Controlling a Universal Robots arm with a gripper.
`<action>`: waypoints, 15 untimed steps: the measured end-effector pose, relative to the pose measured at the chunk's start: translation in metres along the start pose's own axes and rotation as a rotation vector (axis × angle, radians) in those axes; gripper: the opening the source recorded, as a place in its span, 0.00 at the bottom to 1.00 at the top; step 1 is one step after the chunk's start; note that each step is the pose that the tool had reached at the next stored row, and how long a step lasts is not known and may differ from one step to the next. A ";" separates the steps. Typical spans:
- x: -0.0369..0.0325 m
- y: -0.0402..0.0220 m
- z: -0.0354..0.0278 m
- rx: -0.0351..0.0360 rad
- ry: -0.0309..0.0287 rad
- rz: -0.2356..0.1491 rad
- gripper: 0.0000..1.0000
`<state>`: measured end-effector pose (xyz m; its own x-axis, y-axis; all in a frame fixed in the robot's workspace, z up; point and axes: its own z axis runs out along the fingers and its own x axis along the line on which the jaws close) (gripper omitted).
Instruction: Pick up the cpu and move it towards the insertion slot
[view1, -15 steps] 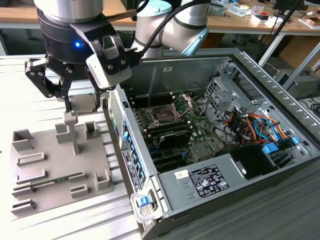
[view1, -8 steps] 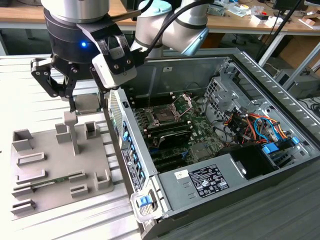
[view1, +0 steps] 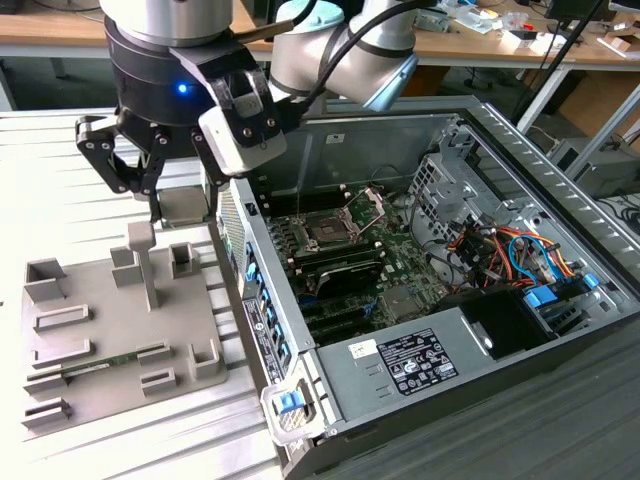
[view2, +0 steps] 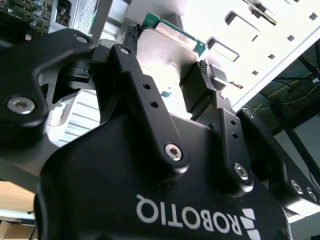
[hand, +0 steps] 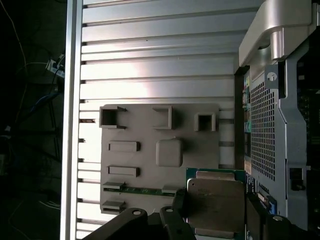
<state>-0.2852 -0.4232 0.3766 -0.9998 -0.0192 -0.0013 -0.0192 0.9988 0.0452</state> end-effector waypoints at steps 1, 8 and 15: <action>-0.0010 0.0000 0.0000 0.0000 0.0000 0.000 0.55; -0.0102 -0.0002 0.0000 0.0000 0.0001 0.000 0.55; -0.0208 -0.0004 0.0000 0.0000 0.0001 0.000 0.55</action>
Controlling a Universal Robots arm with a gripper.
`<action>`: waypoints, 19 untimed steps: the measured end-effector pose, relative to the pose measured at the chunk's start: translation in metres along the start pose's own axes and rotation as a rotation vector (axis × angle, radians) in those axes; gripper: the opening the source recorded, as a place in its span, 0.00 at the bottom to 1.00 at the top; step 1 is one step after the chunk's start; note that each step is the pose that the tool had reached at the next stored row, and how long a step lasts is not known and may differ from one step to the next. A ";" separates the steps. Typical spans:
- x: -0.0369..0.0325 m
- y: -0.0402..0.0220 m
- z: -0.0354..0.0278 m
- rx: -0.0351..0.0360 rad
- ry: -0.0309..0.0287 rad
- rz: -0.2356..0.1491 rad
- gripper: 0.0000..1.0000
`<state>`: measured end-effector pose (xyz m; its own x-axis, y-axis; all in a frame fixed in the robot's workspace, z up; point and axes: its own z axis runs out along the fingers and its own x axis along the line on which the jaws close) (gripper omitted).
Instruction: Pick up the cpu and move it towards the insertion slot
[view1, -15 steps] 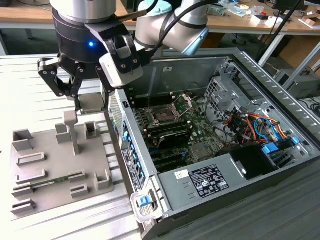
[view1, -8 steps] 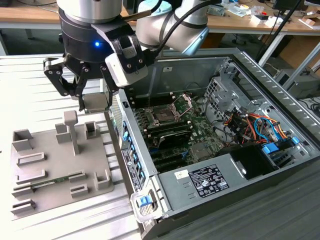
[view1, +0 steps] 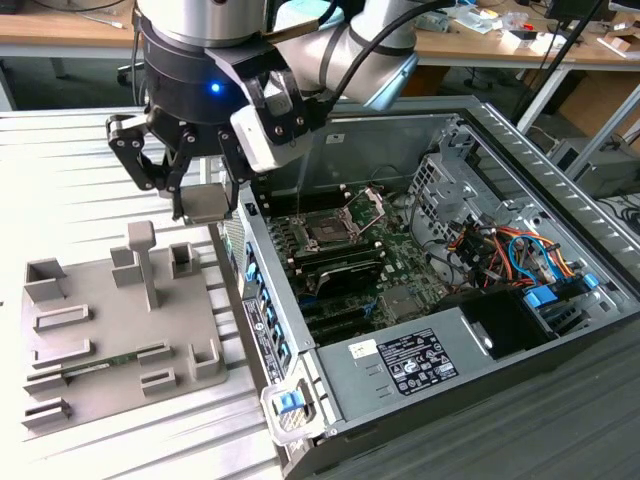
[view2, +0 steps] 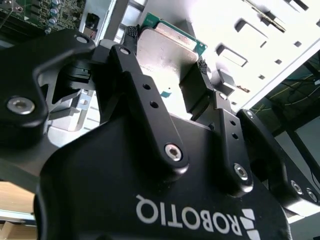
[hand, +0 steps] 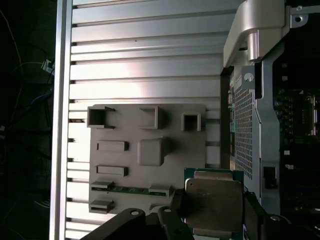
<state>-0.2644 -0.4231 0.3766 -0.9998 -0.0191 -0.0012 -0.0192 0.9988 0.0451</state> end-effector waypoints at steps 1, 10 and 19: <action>-0.0040 -0.0001 0.0000 0.0000 -0.0001 0.000 0.55; -0.0165 -0.0003 0.0000 0.0000 -0.0001 0.000 0.55; -0.0321 -0.0006 0.0001 0.0000 -0.0001 0.000 0.55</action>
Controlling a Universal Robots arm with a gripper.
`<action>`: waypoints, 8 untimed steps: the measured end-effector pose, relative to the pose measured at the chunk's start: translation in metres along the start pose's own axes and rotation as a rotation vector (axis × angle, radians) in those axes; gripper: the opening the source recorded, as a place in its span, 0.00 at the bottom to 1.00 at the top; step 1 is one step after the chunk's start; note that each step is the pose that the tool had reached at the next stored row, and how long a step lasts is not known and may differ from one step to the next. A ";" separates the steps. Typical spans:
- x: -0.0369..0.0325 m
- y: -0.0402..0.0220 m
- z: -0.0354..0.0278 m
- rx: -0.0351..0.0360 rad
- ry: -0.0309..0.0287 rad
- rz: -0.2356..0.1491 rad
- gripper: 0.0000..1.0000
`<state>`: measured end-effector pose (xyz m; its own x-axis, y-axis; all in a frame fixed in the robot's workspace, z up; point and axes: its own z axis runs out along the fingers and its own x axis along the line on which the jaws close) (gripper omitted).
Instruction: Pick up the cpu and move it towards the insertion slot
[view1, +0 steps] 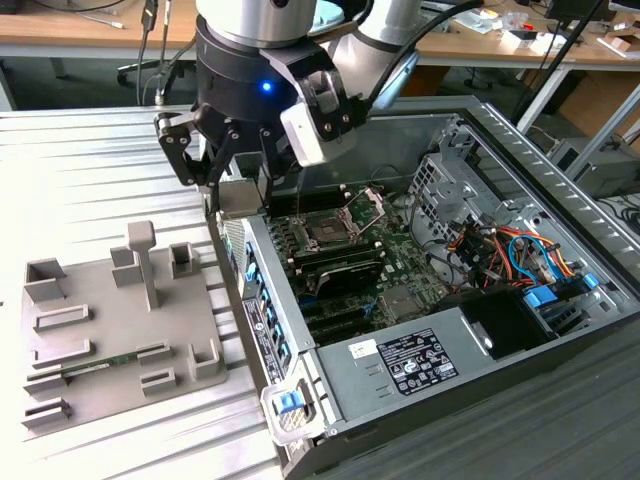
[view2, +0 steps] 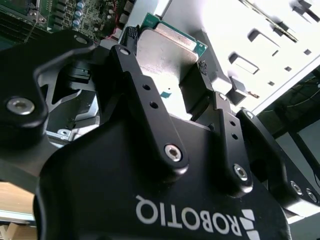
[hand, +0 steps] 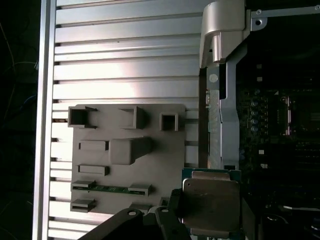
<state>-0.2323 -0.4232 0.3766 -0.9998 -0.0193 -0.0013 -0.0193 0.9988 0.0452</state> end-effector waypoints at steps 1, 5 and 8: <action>-0.0009 0.0000 0.0000 0.0000 0.0000 0.000 0.55; -0.0069 -0.0001 0.0000 0.0000 0.0000 0.000 0.55; -0.0101 -0.0002 0.0000 0.0000 0.0000 0.000 0.55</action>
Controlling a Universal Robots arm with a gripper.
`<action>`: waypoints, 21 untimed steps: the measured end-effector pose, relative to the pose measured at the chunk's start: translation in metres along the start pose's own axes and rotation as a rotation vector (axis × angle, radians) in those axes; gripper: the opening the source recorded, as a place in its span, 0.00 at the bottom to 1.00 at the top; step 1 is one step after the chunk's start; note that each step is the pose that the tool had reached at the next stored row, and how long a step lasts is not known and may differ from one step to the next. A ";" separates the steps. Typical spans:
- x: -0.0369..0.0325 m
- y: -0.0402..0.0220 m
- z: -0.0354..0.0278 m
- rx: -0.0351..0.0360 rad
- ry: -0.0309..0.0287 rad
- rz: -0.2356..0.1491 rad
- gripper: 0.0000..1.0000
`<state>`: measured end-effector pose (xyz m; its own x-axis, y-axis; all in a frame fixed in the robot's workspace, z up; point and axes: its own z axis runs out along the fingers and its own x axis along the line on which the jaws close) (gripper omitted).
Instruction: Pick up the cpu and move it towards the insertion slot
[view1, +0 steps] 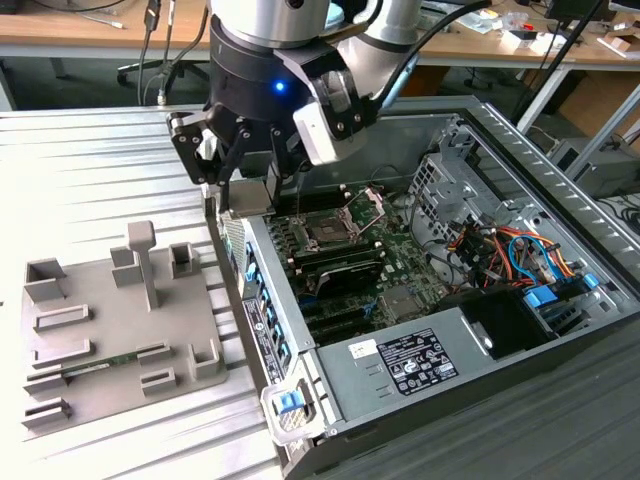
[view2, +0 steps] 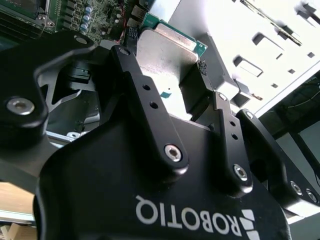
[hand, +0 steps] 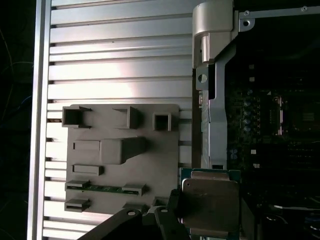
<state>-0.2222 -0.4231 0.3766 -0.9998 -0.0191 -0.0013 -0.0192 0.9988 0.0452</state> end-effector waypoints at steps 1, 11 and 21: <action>-0.0022 -0.0001 0.0000 0.0000 0.0000 0.000 0.55; -0.0170 -0.0003 0.0000 0.0001 0.0000 0.000 0.55; -0.0291 -0.0006 0.0000 0.0000 0.0000 0.000 0.55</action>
<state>-0.1931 -0.4232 0.3766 -0.9998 -0.0192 -0.0013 -0.0192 0.9988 0.0452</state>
